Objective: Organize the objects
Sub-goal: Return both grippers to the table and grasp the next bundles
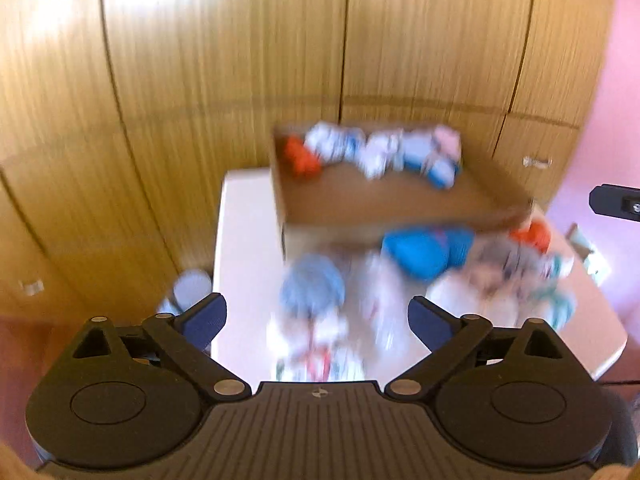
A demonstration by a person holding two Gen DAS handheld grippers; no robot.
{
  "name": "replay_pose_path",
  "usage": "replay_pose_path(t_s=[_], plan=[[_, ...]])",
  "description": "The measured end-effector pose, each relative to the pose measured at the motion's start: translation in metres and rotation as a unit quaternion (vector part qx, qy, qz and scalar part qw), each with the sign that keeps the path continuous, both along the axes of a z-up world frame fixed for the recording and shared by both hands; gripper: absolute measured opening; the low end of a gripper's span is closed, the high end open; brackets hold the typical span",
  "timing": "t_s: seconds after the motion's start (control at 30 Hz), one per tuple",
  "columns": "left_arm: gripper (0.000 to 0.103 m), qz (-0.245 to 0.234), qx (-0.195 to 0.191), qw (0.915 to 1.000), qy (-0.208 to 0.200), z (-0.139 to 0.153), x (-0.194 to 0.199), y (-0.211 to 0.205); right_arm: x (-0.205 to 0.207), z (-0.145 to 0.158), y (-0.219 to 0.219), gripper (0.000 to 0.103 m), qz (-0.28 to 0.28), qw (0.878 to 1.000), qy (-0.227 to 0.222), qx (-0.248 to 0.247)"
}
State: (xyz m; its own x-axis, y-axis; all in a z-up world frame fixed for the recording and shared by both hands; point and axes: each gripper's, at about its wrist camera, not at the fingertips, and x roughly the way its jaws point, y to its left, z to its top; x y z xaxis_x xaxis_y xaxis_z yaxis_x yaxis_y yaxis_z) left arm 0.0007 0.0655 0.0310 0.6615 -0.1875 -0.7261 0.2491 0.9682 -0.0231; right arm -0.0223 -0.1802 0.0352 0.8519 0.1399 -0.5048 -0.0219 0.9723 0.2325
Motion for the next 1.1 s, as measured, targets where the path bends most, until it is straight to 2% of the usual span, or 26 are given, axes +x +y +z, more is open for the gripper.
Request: replay_pose_path(t_s=[0.1, 0.23, 0.4, 0.57, 0.63, 0.7, 0.8, 1.1], plan=[[0.096, -0.001, 0.001, 0.9998, 0.02, -0.022, -0.01, 0.008, 0.001, -0.021, 0.024, 0.074, 0.026, 1.0, 0.014, -0.006], [0.096, 0.003, 0.014, 0.9998, 0.011, -0.037, -0.017, 0.013, 0.01, -0.042, 0.056, 0.071, 0.058, 0.996, 0.03, -0.057], [0.096, 0.003, -0.003, 0.9999, 0.014, -0.051, -0.013, 0.013, 0.028, -0.061, 0.072, 0.062, 0.07, 0.992, 0.051, -0.094], [0.094, 0.007, -0.008, 0.9997, 0.02, -0.067, -0.003, 0.012, 0.026, -0.071, 0.083, 0.055, 0.065, 0.987, 0.07, -0.13], [0.092, 0.009, -0.009, 0.9997, 0.019, -0.071, 0.001, 0.012, 0.026, -0.076, 0.084, 0.052, 0.066, 0.986, 0.078, -0.132], [0.089, 0.009, -0.001, 0.9999, 0.011, -0.073, 0.002, 0.009, 0.027, -0.079, 0.086, 0.042, 0.063, 0.984, 0.085, -0.141], [0.072, 0.002, 0.001, 1.0, 0.003, -0.072, 0.0, 0.006, 0.024, -0.082, 0.087, 0.037, 0.063, 0.984, 0.084, -0.141], [0.07, -0.005, -0.001, 1.0, -0.003, -0.071, -0.013, -0.001, 0.014, -0.08, 0.08, 0.034, 0.059, 0.988, 0.07, -0.12]])
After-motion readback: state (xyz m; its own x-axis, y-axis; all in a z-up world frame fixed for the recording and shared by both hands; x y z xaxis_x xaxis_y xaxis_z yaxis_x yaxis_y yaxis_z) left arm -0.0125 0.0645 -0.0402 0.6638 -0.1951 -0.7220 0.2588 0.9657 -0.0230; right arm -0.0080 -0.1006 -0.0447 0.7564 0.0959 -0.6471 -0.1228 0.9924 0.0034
